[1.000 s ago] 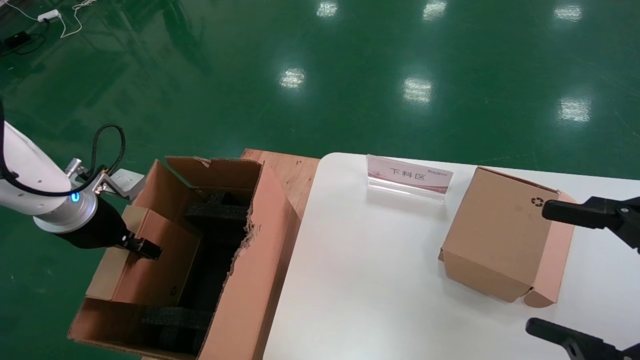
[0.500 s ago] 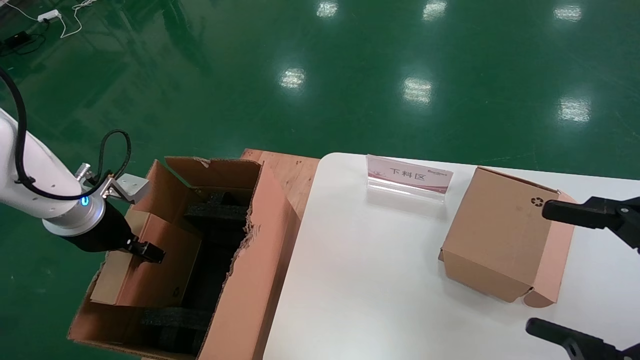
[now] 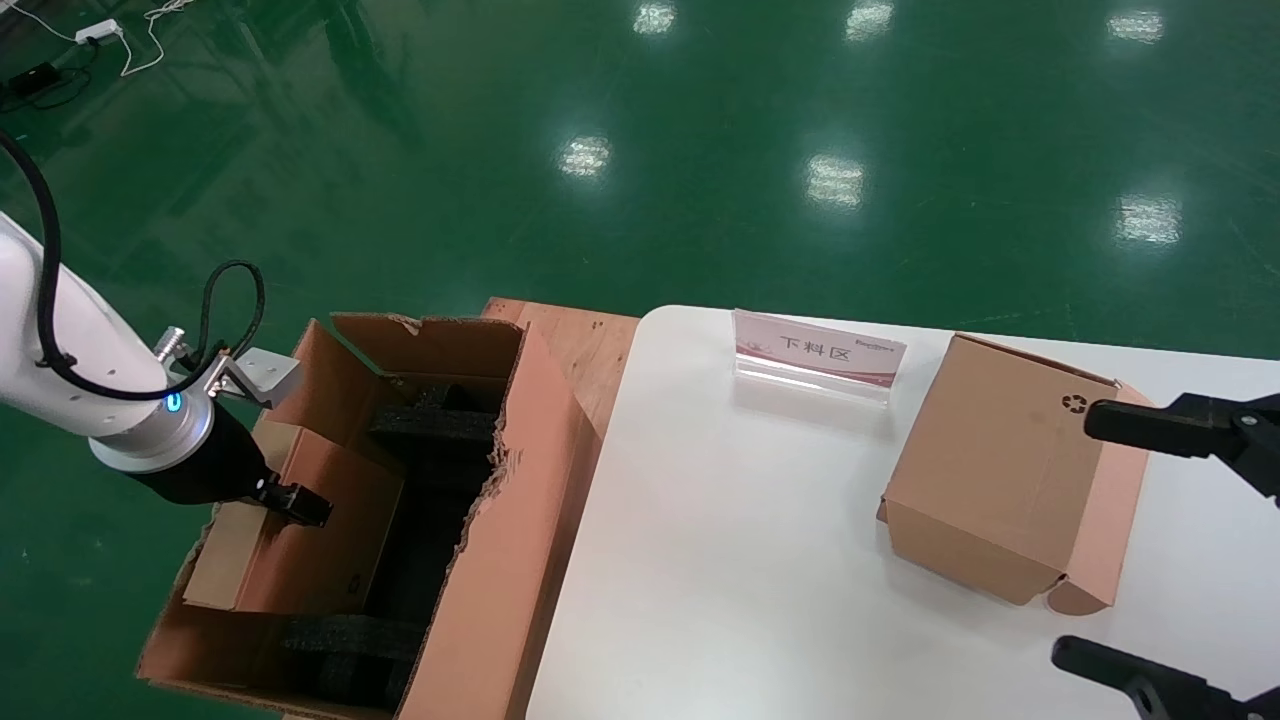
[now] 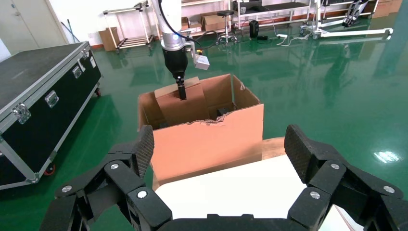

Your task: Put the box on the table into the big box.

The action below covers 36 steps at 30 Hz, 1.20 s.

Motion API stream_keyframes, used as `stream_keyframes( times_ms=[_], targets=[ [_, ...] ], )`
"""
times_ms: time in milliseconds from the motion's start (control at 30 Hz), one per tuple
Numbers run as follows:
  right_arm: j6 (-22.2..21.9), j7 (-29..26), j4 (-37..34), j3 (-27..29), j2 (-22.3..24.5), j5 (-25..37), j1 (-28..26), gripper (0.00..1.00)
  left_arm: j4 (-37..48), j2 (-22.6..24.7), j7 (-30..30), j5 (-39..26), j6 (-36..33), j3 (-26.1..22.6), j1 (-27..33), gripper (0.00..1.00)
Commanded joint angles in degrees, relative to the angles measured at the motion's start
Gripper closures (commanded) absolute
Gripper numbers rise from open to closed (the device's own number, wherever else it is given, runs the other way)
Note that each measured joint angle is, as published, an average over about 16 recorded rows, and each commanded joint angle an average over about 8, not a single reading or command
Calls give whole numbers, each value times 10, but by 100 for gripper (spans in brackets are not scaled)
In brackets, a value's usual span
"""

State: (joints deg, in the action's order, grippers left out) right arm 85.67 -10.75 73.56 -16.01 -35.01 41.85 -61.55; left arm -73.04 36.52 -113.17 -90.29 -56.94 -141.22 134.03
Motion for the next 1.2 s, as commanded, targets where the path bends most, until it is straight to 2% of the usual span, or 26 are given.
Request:
stream_keyframes(
  times_ms=[33, 1200],
  targets=[
    [0, 0, 0, 0, 0, 0, 0, 0, 0, 0, 0, 0, 0, 0, 0, 0],
    [0, 0, 0, 0, 0, 0, 0, 0, -1, 2, 6, 3, 0, 5, 0, 0]
  ],
)
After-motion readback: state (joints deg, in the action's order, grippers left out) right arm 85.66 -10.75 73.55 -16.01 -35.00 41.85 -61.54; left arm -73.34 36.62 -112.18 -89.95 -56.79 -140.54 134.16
